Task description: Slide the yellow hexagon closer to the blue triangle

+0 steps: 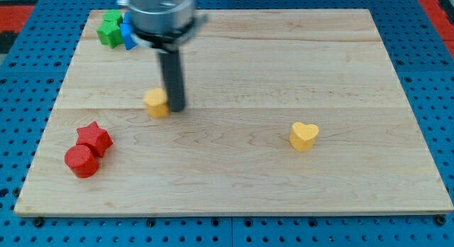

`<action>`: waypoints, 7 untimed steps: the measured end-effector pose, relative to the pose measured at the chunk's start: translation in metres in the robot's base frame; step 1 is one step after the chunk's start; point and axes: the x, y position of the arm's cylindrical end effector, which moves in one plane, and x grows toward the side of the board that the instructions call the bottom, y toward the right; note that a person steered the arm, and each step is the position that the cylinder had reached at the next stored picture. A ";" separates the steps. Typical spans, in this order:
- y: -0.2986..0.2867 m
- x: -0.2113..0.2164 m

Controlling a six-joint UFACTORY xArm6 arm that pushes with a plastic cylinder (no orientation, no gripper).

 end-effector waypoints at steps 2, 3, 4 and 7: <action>-0.089 -0.027; -0.098 -0.080; -0.099 -0.056; 0.043 -0.076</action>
